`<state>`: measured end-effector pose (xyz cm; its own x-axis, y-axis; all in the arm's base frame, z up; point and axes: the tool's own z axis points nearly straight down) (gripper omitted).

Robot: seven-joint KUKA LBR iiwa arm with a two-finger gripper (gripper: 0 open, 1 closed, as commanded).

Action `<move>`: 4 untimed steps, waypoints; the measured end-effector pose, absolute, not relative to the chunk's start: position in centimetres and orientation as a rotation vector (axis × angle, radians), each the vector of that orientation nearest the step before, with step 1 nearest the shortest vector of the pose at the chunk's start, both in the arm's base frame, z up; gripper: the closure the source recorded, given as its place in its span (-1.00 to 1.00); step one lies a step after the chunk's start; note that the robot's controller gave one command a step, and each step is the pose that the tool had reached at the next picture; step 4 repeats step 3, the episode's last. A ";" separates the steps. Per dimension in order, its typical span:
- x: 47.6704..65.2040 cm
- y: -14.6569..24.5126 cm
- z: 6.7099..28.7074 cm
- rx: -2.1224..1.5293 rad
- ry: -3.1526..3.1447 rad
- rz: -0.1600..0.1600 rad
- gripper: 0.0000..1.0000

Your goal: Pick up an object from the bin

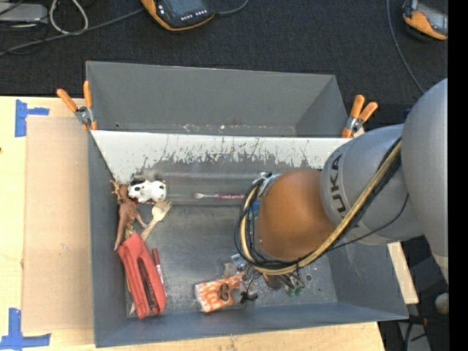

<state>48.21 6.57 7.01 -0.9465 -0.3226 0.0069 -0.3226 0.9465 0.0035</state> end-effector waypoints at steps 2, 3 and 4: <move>49.5 8.1 14.3 0.525 -3.085 -0.004 1.00; 48.3 8.8 21.7 0.588 -3.066 -0.005 1.00; 48.3 8.8 21.7 0.588 -3.066 -0.005 1.00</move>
Offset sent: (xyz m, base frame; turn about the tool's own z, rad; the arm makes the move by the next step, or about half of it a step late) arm 0.0216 0.0252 0.1177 -0.0162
